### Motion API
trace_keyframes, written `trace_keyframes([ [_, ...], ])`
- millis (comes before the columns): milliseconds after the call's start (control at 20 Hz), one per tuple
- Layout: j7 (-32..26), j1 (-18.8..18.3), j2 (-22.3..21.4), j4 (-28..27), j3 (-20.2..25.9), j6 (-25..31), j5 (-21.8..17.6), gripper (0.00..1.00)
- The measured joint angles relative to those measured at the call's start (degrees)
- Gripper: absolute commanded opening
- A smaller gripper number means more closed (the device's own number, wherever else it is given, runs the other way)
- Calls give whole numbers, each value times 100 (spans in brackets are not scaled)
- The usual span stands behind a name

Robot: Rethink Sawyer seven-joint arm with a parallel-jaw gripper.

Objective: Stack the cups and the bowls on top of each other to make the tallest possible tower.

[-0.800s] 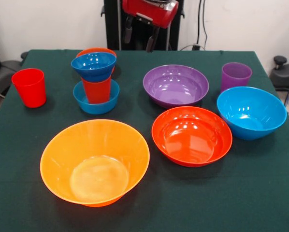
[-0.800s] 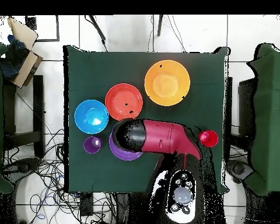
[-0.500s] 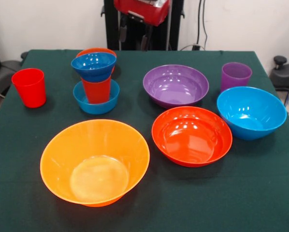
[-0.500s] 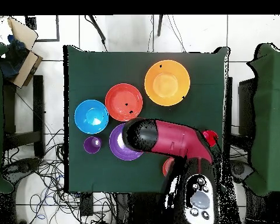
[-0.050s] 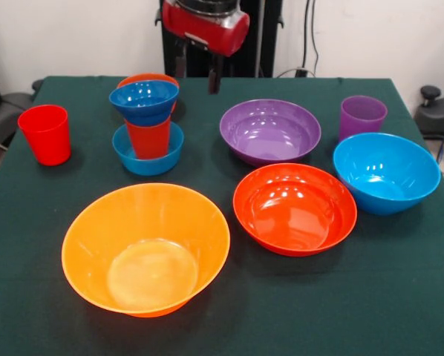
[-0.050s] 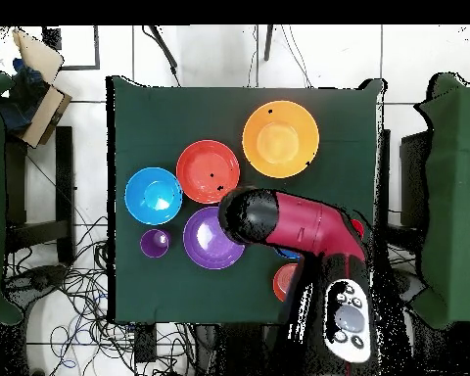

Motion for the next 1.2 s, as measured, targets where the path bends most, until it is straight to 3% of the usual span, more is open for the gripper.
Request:
trace_keyframes([
  [600, 1, 482, 725, -622, 4, -1, 543, 100],
  [1200, 4, 573, 1194, -1073, -60, 0, 842, 100],
])
